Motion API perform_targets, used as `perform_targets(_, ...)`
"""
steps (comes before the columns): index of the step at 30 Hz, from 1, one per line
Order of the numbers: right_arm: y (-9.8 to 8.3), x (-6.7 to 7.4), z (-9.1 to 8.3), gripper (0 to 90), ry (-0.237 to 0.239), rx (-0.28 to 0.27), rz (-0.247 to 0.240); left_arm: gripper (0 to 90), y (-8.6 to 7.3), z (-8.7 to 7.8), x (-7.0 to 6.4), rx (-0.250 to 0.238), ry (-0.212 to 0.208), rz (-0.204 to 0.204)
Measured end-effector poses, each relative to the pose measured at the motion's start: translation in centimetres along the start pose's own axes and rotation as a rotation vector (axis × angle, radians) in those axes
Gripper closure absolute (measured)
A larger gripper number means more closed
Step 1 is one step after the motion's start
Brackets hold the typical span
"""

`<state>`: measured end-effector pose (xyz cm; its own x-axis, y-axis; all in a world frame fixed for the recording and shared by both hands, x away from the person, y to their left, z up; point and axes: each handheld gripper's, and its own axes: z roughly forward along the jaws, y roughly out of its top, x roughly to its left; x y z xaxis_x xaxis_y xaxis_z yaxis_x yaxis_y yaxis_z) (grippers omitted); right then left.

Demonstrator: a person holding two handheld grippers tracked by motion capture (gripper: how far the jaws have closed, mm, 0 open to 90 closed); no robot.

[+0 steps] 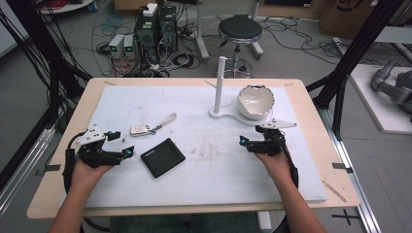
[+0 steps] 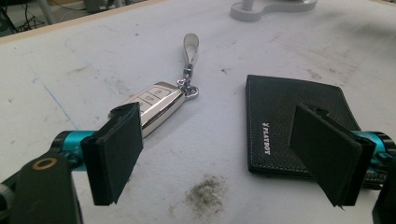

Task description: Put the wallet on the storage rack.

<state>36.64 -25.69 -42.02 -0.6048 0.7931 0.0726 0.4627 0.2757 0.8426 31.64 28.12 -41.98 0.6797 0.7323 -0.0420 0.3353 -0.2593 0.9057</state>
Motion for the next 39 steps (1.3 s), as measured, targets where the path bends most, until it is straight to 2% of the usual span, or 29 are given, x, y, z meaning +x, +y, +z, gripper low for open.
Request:
perform_targets(11,2.3,3.2,3.4,17.0,0.068,0.002,-0.031,18.0,0.1,-0.3,0.0,-0.005,0.004,-0.002)
perform_targets(14,3.0,4.5,4.6,17.0,0.095,0.009,-0.060,18.0,0.0,-0.4,0.1,-0.004,0.005,-0.008)
perform_targets(30,4.4,7.7,7.2,17.0,0.201,0.017,-0.080,18.0,-1.0,-2.3,-0.4,-0.001,0.024,-0.018)
perform_targets(39,4.9,9.7,9.1,17.0,0.266,0.053,-0.107,18.0,-1.8,-3.7,-0.6,0.000,0.044,-0.019)
